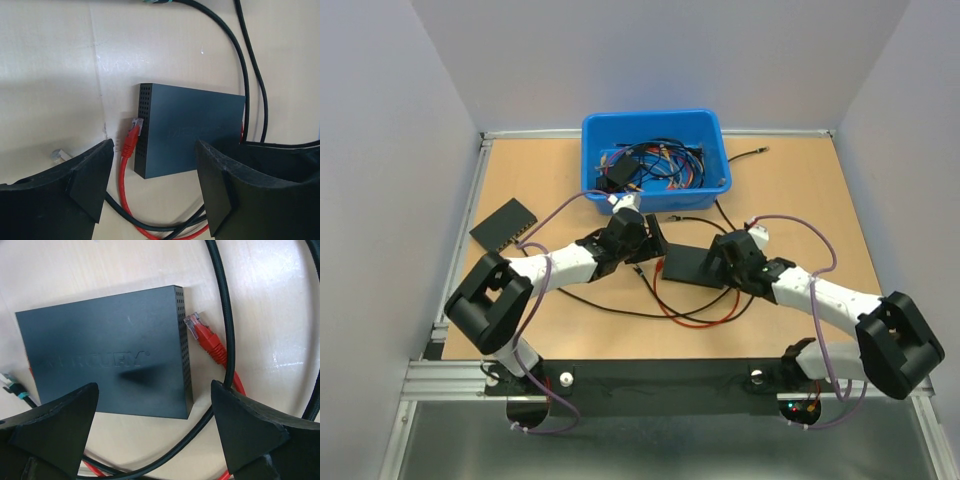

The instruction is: Insert the plug into the switch port

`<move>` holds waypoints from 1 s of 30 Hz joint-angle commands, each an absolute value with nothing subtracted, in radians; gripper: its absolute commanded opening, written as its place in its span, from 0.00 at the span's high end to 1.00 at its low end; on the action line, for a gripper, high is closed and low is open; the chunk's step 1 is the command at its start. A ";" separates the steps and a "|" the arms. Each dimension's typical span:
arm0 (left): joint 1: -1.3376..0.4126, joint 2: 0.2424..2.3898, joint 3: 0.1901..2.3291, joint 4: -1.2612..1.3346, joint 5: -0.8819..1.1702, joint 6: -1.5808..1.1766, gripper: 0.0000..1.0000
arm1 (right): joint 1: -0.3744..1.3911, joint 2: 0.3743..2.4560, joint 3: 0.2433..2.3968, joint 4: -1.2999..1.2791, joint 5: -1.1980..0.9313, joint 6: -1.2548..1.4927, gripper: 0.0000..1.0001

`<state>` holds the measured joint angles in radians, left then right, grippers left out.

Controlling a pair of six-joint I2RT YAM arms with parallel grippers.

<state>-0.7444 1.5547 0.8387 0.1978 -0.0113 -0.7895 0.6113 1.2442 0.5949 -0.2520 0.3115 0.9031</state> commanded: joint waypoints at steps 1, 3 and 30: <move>-0.758 1.591 0.891 0.252 -0.005 -0.767 0.24 | 0.606 1.269 0.611 -0.242 0.291 0.907 0.02; -0.759 1.606 0.900 0.256 -0.005 -0.761 0.24 | 0.604 1.275 0.611 -0.229 0.293 0.897 0.02; -0.767 1.543 0.775 0.275 0.008 -0.770 0.27 | 0.607 1.620 0.821 -0.037 0.106 0.724 0.24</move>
